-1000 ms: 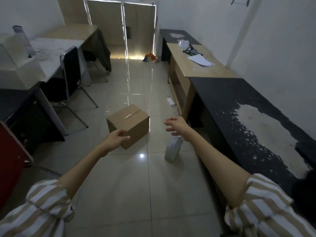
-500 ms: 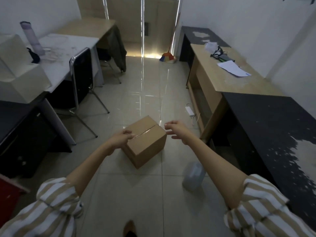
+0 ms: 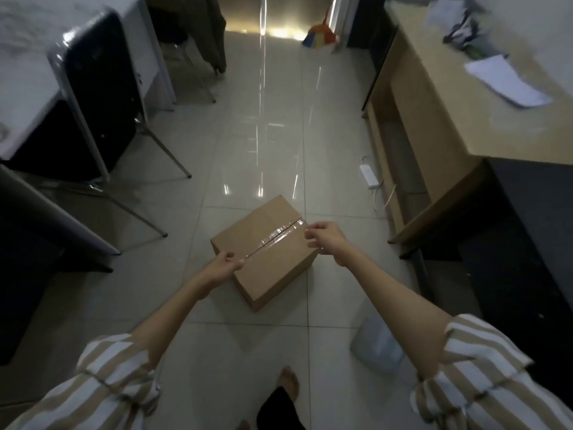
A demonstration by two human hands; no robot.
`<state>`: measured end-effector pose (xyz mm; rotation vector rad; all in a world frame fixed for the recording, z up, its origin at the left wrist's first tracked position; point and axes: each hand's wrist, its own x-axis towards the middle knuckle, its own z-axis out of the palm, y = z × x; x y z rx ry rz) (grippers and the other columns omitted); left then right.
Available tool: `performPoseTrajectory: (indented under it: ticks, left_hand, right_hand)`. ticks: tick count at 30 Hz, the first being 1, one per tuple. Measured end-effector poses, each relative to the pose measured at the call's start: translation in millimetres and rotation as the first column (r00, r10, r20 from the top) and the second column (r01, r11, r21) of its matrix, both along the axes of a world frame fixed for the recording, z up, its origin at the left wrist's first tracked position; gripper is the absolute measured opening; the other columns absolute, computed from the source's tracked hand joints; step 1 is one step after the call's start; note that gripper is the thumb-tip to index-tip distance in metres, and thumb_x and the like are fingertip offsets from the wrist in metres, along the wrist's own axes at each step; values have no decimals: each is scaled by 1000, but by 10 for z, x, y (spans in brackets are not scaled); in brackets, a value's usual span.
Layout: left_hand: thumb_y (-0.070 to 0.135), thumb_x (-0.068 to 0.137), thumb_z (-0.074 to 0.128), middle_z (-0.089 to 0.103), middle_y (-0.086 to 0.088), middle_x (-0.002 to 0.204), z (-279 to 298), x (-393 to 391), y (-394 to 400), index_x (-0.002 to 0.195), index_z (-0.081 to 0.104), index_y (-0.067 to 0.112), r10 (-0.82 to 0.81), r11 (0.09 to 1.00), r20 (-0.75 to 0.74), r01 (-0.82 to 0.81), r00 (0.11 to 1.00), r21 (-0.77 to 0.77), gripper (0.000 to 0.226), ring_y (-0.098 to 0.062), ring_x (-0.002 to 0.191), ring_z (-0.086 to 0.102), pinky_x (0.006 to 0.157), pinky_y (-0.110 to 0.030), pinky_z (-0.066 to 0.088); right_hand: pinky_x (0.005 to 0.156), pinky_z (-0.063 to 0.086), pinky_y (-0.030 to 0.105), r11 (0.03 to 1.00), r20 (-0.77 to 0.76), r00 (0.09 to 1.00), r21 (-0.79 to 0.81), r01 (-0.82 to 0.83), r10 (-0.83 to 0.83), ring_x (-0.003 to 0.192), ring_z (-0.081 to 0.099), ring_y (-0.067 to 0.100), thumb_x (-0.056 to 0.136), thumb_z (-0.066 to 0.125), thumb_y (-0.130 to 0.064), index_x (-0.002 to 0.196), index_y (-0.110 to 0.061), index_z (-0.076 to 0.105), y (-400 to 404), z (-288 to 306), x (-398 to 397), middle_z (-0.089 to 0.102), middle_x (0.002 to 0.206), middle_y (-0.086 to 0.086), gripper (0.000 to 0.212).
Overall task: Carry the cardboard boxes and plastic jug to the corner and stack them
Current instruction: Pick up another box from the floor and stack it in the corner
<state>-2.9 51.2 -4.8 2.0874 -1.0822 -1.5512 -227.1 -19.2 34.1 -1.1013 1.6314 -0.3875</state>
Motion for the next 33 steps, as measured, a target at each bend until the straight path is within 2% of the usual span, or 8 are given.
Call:
performPoseTrajectory:
  ticks: [6,10,14,17,20,22,26,33]
  left_hand:
    - [34,96,48,36,-14,149,-1720,130,-715,145,32,10,59,997,22,-60,998,42,56,-29,132,40,102,-35,37]
    - [39,97,42,6,-11,160,-2965,116,-894,149,25,16,-2,1000,146,3,989,-5,60,-28,146,16,118,-43,19]
    - [43,95,45,-26,-19,155,-3693,-37,-1015,152,8,30,46,989,283,-4,958,-149,69,-34,147,-8,118,-42,3]
    - [51,83,61,-43,-6,148,-4015,-59,-1043,149,2,40,161,976,221,-121,962,-181,90,-35,146,-15,118,-41,6]
    - [50,70,75,-48,8,142,-4163,-4,-959,148,-3,44,140,960,178,-89,974,-265,110,-14,145,-8,114,-25,9]
    - [46,68,78,-49,1,144,-4201,63,-935,147,-5,43,99,960,181,-47,979,-276,115,-8,141,-12,111,-20,5]
    - [46,67,78,-48,-4,145,-4175,375,-1056,149,-4,37,-21,977,235,70,972,-202,117,-20,146,-7,115,-26,2]
    - [44,59,84,-40,1,151,-4016,1260,-1469,147,3,45,-301,947,284,320,910,-20,120,-27,146,-18,119,-54,5]
  right_hand:
    - [47,38,9,999,-92,996,39,18,-14,75,55,15,88,60,-12,95,-15,66,-851,-1884,7,61,96,6,10]
    - [93,45,29,993,-310,945,-21,-119,107,114,54,25,90,59,-16,127,-5,57,-1204,-3090,-90,58,126,13,39]
    - [117,12,40,950,-517,818,-27,-312,253,144,15,38,91,55,-29,145,-6,31,-1462,-3828,77,24,151,25,64]
    - [118,-4,47,956,-595,774,-33,-290,214,146,-14,40,88,59,-43,152,-14,11,-1692,-4110,110,-7,157,27,85]
    - [113,-15,56,966,-627,735,137,-221,257,143,-27,38,76,69,-55,152,-17,-12,-1812,-4217,11,-26,156,22,118]
    - [114,-13,58,957,-612,736,205,-204,288,146,-22,37,70,70,-63,151,-17,-17,-1786,-4228,-47,-24,157,20,127]
    - [117,-6,56,935,-624,697,249,-251,353,146,-12,40,59,71,-72,151,-19,-18,-1632,-4214,-31,-13,157,23,138]
    - [112,17,47,914,-650,642,278,-296,406,137,16,41,67,57,-78,147,-15,13,-805,-4138,338,15,151,22,112]
